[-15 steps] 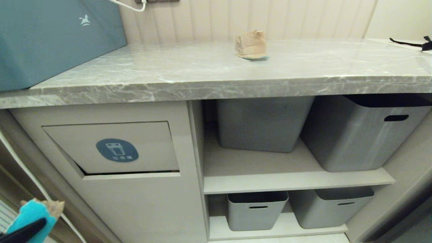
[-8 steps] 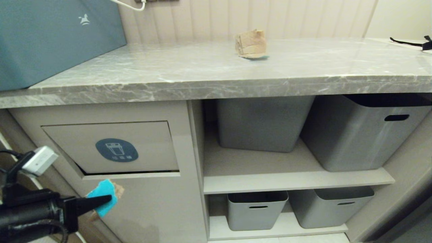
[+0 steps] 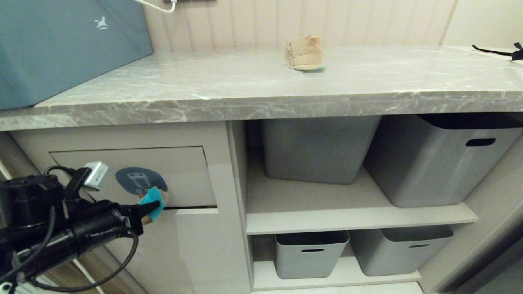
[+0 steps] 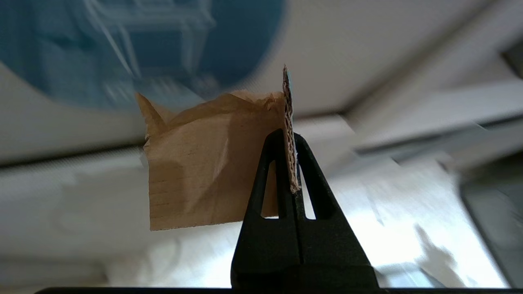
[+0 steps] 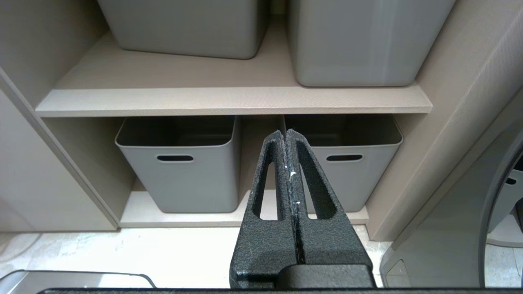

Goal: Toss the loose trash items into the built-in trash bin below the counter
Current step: Put the garbage in the trash can

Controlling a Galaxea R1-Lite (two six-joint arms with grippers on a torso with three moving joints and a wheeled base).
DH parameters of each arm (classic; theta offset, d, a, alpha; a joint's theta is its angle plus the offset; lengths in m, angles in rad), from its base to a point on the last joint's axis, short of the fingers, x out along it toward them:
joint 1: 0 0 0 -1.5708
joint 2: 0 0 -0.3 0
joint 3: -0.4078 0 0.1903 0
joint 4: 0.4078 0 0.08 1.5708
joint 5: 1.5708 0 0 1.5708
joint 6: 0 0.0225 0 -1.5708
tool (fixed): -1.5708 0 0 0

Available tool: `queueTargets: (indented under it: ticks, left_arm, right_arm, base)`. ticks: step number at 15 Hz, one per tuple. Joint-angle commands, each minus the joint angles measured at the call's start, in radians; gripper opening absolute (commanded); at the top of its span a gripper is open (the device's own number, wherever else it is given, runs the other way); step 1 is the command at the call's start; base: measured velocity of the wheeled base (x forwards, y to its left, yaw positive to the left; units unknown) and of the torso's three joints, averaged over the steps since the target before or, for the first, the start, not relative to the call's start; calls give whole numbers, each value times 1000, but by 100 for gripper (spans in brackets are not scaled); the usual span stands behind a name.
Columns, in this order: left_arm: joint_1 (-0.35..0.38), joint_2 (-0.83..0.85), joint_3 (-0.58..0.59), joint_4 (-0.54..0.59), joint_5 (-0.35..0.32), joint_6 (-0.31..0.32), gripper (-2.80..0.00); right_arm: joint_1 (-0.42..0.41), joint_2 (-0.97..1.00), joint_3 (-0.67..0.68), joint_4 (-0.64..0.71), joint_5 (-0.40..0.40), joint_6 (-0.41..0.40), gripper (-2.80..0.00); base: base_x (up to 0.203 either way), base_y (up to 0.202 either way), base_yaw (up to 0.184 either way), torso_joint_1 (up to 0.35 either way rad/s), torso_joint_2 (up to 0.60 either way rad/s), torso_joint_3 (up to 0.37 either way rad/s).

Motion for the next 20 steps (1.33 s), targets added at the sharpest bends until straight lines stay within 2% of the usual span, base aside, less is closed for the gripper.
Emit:
queueTargets:
  ticks: [1,2,5,10,13,20]
  left_arm:
    - [-7,125,16,-155,26,8,-280]
    - [-9,154,23,-210,38,13,-280]
    - [-10,202,17,-266,42,8,-280]
    - [-10,247,-5,-276,42,-13,-280]
    - [-9,309,-64,-297,44,-27,-280]
    - [-7,376,-129,-307,44,-29,-280]
  right_arm:
    - [0,-2,1,-1,0,0,-280]
    - [0,-2,0,1,0,0,-280]
    - [0,-2,0,-1,0,0,-280]
    - [0,-2,1,1,0,0,-280]
    - [0,-2,1,-1,0,0,-280]
    - [0,-2,0,0,0,0,-280]
  base:
    - [0,0,0,0,0,0]
    - [0,0,0,0,0,0]
    - [0,0,0,0,0,0]
    - [0,0,0,0,0,0]
    - [0,0,0,0,0,0]
    - [0,0,0,0,0,0]
